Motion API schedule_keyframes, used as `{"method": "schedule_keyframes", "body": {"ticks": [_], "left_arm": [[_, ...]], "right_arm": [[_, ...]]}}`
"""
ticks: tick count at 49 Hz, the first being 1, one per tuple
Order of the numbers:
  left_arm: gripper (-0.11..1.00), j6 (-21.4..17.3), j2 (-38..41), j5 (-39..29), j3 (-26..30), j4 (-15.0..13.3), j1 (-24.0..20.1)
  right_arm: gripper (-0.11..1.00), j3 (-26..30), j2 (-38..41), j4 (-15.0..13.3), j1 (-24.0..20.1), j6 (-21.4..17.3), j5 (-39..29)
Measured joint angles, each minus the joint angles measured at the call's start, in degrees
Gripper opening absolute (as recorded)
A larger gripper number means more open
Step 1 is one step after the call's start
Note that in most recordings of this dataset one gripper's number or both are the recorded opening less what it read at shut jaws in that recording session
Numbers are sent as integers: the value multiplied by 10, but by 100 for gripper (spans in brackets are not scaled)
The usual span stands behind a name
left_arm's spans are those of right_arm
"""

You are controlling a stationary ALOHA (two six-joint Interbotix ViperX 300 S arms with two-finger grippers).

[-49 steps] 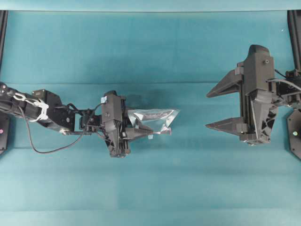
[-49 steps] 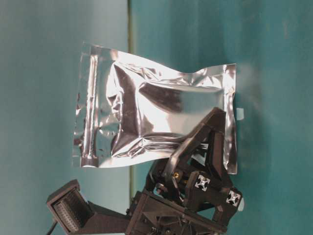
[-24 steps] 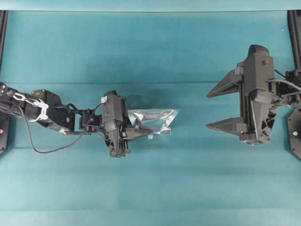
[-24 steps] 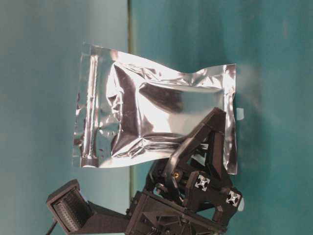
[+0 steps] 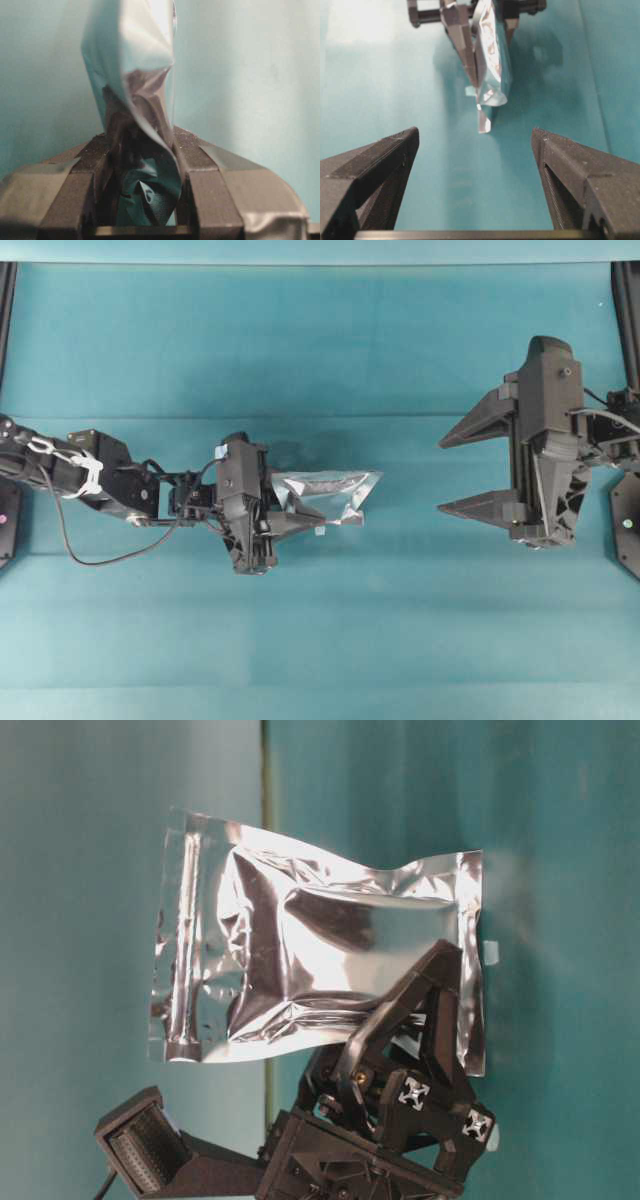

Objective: Hand over the silver zip bag and make it stand upright.

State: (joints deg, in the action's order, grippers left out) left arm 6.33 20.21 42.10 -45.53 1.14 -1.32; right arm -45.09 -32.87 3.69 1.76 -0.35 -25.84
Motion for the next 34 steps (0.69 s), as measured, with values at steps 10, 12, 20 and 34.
{"method": "schedule_keyframes", "body": {"ticks": [10, 12, 20, 34], "left_arm": [[29, 0, 0, 0, 0, 0, 0], [29, 0, 0, 0, 1, 0, 0], [29, 0, 0, 0, 0, 0, 0], [29, -1, 0, 2, 0, 0, 1]], "right_arm": [[90, 0, 0, 0, -1, -1, 0], [90, 0, 1, 0, -1, 0, 1], [90, 0, 1, 0, -2, -1, 1], [90, -4, 0, 1, -4, -23, 0]]}}
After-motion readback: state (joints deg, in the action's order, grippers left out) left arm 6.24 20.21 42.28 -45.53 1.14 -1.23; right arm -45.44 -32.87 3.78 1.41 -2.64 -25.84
